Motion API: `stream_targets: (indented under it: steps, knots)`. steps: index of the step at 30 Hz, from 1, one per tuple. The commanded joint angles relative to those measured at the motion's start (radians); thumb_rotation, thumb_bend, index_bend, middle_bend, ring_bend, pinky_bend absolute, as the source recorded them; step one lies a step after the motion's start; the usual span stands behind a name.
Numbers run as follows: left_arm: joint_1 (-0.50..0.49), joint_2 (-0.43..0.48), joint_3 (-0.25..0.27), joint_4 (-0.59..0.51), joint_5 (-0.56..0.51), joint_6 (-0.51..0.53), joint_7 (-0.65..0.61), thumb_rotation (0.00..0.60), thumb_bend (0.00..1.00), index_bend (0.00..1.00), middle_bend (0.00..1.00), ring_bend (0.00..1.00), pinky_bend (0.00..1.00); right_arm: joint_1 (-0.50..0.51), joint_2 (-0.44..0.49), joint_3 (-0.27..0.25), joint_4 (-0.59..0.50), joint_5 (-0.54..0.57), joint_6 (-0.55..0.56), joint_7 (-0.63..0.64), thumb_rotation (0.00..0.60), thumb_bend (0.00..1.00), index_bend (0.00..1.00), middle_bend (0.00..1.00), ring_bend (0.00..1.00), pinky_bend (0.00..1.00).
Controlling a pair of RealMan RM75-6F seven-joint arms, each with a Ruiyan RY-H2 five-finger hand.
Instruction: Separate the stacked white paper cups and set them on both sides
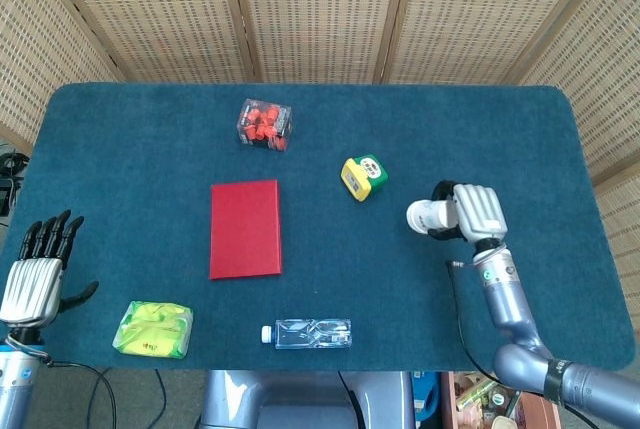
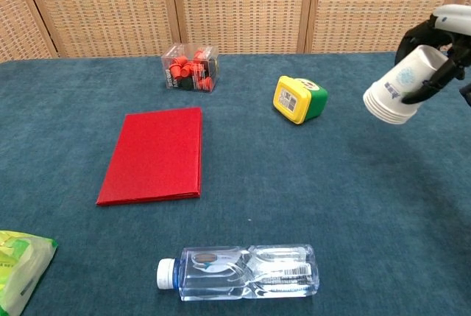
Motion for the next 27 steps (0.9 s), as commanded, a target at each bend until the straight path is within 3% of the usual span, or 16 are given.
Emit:
stream_targets:
  steps: [1, 12, 21, 27]
  knots:
    - [-0.015, 0.006, -0.015, -0.005, -0.026, -0.022, 0.0, 0.6, 0.22, 0.0, 0.0, 0.0, 0.0, 0.041, -0.008, 0.061, -0.022, 0.055, -0.027, 0.048, 0.6, 0.11, 0.78, 0.62, 0.5, 0.74]
    - [-0.071, -0.015, -0.048, 0.003, -0.096, -0.095, 0.012, 0.6, 0.23, 0.0, 0.0, 0.0, 0.0, 0.139, 0.001, 0.215, -0.047, 0.329, -0.171, 0.221, 0.6, 0.12, 0.78, 0.62, 0.49, 0.74]
    - [-0.123, -0.029, -0.084, -0.018, -0.107, -0.117, 0.001, 0.6, 0.23, 0.0, 0.0, 0.0, 0.0, 0.184, 0.03, 0.269, -0.011, 0.456, -0.324, 0.38, 0.6, 0.11, 0.78, 0.62, 0.49, 0.74]
    - [-0.159, -0.052, -0.104, -0.024, -0.106, -0.134, -0.023, 0.6, 0.23, 0.0, 0.0, 0.0, 0.0, 0.209, 0.03, 0.278, 0.022, 0.463, -0.368, 0.446, 0.6, 0.12, 0.78, 0.62, 0.5, 0.74]
